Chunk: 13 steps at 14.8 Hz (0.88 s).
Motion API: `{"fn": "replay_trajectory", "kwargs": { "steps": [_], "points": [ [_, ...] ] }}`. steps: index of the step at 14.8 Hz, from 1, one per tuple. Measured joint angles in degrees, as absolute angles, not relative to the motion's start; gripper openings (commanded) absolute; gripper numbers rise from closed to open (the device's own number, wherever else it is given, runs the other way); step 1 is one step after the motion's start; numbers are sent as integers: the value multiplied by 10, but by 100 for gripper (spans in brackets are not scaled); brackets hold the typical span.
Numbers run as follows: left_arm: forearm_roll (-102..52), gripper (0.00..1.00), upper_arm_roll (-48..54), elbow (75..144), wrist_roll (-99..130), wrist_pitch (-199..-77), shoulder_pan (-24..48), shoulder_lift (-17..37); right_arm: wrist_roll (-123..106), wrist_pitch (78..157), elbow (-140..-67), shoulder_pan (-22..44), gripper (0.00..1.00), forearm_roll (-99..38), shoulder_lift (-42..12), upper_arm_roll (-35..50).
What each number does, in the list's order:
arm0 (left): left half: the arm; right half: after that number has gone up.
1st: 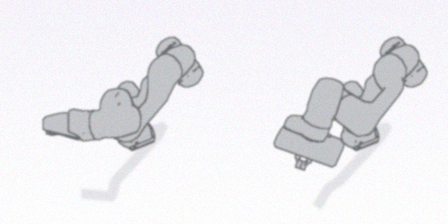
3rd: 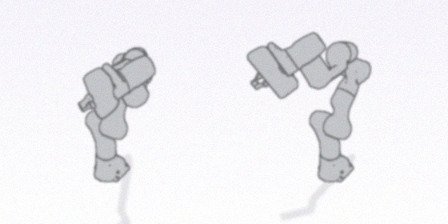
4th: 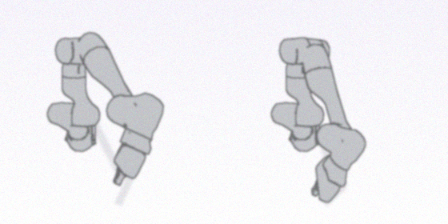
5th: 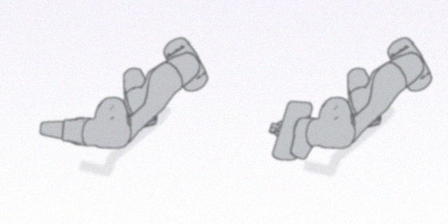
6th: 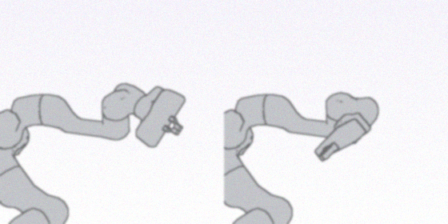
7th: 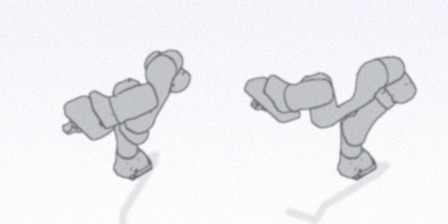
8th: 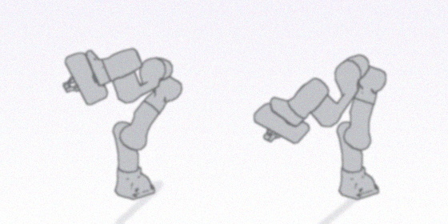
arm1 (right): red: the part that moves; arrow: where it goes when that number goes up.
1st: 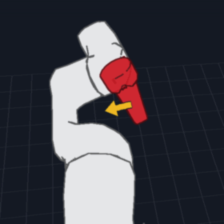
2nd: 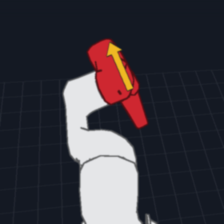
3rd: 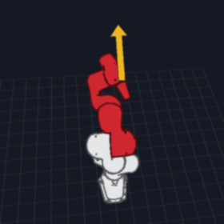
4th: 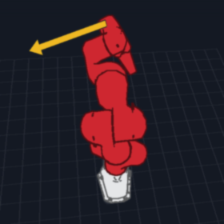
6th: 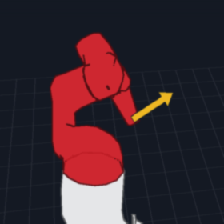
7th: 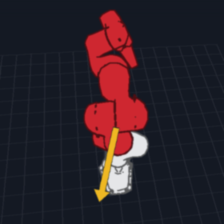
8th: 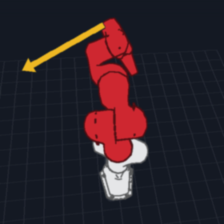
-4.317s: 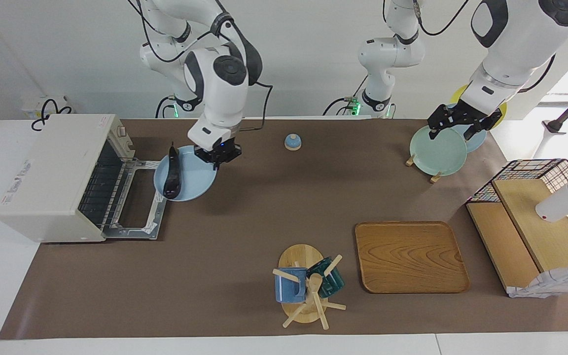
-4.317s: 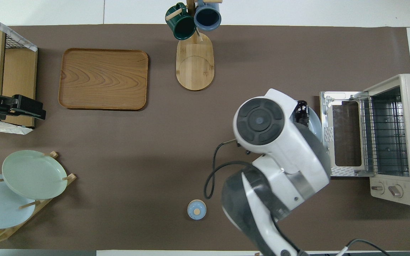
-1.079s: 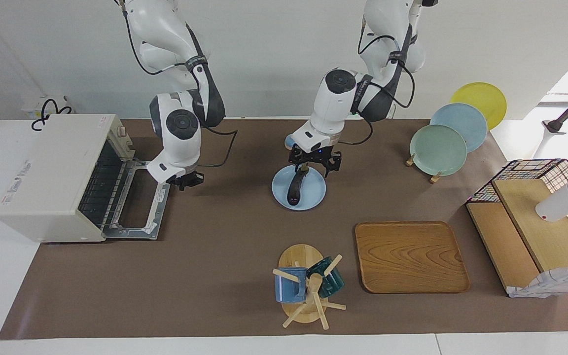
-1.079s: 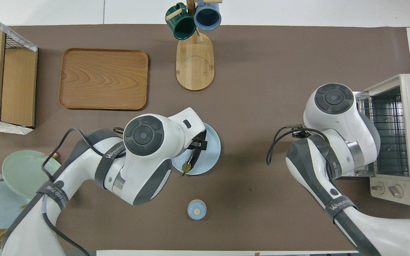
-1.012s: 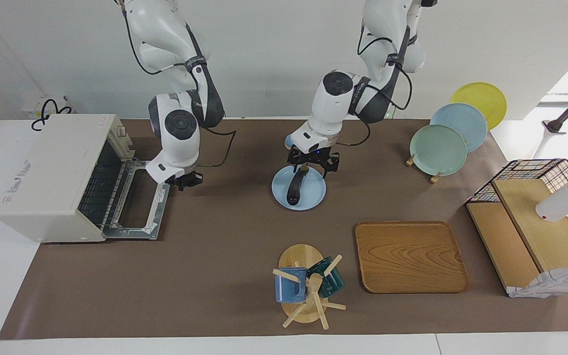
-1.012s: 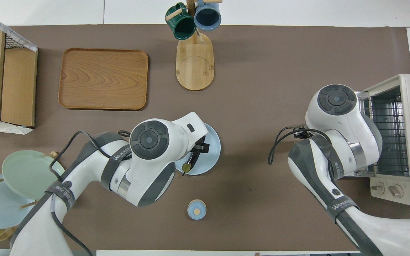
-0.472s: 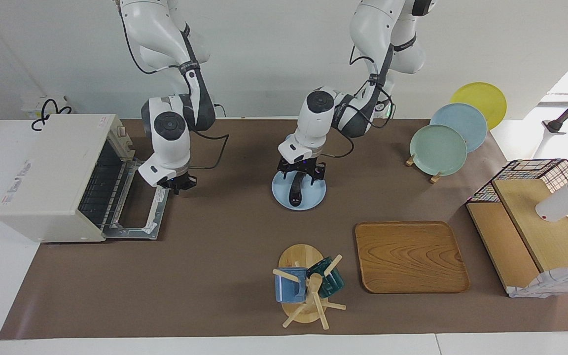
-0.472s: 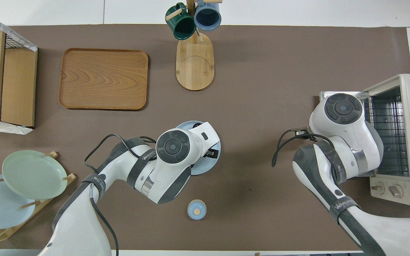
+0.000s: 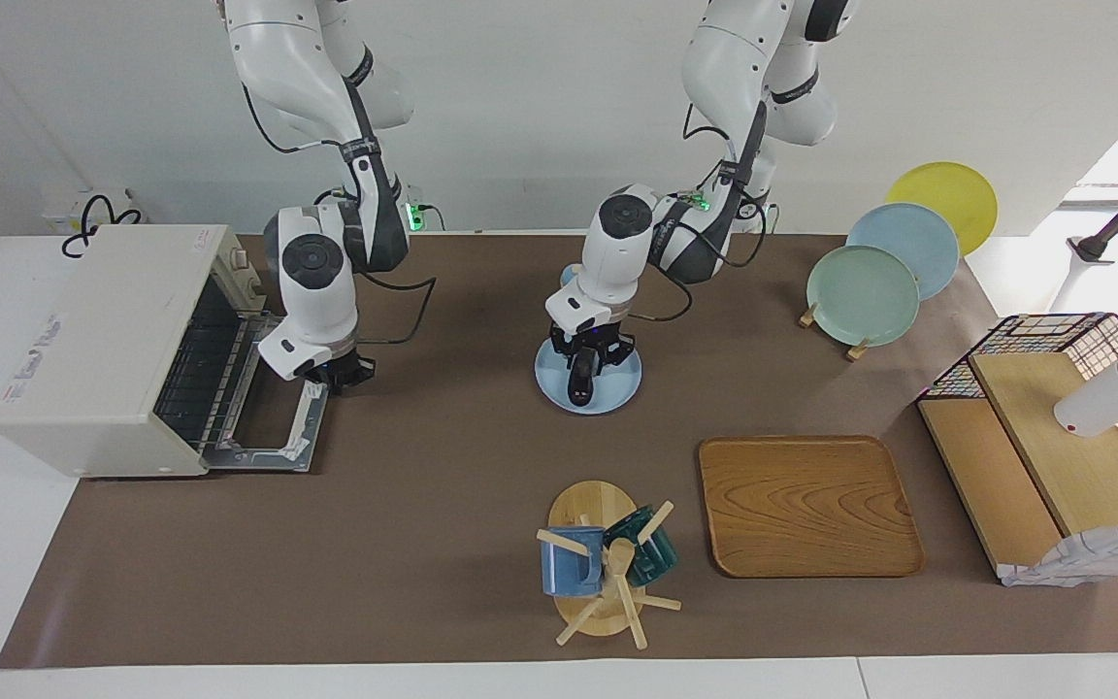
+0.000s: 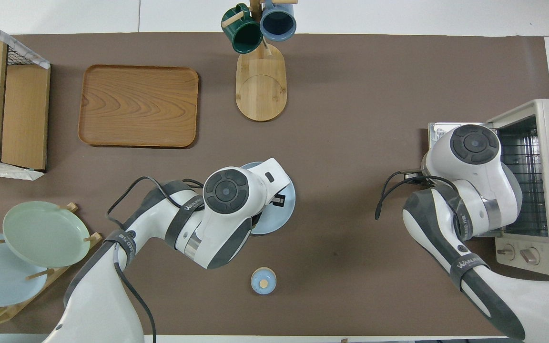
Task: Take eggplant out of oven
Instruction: 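Grasp the purple eggplant and lift it off the plate, left gripper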
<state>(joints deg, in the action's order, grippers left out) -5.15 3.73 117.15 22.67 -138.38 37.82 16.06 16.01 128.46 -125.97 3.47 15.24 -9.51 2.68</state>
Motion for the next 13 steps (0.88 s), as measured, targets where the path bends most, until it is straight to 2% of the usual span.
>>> {"fn": "replay_trajectory", "kwargs": {
  "steps": [3, 6, 9, 13],
  "points": [
    [-52, 0, 35, 1144, 227, -1324, 342, 133, 151, 1285, -1261, 32, 0, 152, -96, 27],
    [-55, 0, 33, 1080, 227, -1225, 289, 108, 136, 1276, -1256, 32, 0, 164, -96, 28],
    [-57, 0, 31, 1007, 209, -1160, 212, 113, 113, 1212, -1222, 34, 0, 175, -92, 37],
    [-59, 0, 30, 985, 139, -1157, 113, 138, 80, 1155, -1197, 29, 0, 174, -64, 39]
  ]
}}
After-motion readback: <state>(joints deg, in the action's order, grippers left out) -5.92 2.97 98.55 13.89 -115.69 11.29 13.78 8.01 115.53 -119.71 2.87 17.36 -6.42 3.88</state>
